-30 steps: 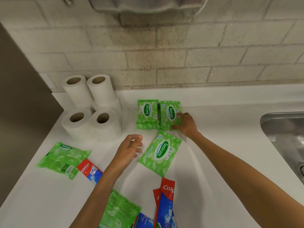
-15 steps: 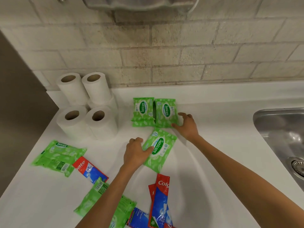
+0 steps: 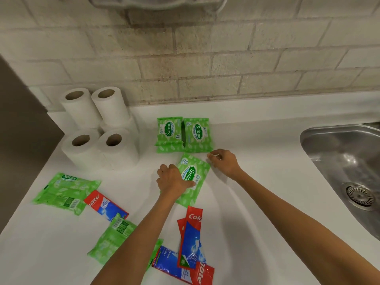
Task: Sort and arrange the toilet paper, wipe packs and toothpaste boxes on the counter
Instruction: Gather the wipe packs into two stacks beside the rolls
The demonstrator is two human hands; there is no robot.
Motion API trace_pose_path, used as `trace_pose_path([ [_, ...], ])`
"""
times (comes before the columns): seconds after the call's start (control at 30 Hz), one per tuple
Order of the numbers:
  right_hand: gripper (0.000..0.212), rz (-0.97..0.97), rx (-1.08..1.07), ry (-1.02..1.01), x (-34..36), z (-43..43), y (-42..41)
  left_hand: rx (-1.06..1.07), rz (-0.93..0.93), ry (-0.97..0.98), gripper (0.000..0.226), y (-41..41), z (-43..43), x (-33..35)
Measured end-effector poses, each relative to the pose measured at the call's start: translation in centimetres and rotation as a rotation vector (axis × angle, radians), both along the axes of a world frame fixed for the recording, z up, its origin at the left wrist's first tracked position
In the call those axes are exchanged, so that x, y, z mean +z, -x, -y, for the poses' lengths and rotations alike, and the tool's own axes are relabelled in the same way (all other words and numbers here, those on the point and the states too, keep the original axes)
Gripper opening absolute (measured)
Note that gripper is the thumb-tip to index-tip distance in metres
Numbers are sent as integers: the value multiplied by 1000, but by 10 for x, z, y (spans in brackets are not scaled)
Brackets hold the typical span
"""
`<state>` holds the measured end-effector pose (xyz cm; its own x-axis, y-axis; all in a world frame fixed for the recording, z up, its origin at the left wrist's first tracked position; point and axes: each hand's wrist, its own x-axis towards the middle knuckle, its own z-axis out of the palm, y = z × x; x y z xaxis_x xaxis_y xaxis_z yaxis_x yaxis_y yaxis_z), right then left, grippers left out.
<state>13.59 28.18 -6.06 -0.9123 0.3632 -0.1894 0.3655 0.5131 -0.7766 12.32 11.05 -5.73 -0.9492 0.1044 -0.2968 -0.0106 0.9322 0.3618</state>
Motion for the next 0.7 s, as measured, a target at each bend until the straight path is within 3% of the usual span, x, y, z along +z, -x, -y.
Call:
trace_pose_path([
  [0.13,38,24,36,47,6,2,-2,32,0,-128,81,-3,3,1],
  [0.33,41,49,-52,348,17,1,-11,64,-38,-395,37,2,10,14],
  [0.53,39,28,-42,623,27,10,-18,206,-95,-762,36,14,8,42],
  [0.7,19,7,-3,723,33,20,-16,292,-76,-890,25,22,-7,54],
])
